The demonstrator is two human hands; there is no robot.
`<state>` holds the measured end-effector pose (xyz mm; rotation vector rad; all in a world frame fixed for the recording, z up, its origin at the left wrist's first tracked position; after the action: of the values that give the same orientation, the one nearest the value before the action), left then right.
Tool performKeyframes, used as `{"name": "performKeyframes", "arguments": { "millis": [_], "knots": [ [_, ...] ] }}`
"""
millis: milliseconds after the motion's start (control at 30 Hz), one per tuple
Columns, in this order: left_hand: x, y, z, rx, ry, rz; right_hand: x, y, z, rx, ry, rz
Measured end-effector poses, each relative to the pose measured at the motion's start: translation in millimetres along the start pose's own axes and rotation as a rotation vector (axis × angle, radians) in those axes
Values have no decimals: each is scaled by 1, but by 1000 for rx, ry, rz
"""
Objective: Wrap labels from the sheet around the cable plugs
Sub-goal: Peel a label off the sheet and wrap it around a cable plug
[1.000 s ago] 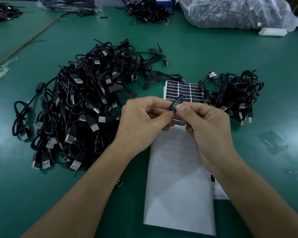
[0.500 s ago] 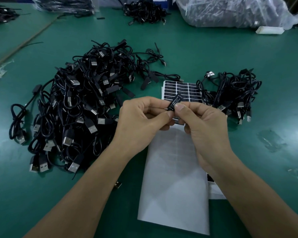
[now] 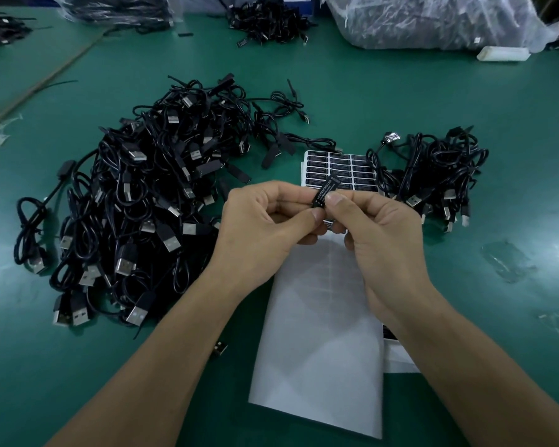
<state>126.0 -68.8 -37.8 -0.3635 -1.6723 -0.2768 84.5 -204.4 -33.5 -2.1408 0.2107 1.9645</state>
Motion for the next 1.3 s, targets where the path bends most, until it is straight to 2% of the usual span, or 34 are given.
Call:
{"name": "performKeyframes", "arguments": {
  "millis": [667,1300],
  "knots": [
    [-3,-9,3,21,-2,60,1,0,3,139,-20,-15],
    [-5,-9,3,32,9,119,0,-1,3,123,14,15]
  ]
}}
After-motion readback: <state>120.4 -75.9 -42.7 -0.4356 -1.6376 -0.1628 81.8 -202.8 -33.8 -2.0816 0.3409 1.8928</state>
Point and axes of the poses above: each hand's wrist, its own z-axis away from the middle knuckle, its own y-axis out of the back of the hand, x = y × z, the point moved 4 cm from there along -z, towards the middle knuckle, and after that the axes turned 7 degrees about -x, right-handed, at the moved point
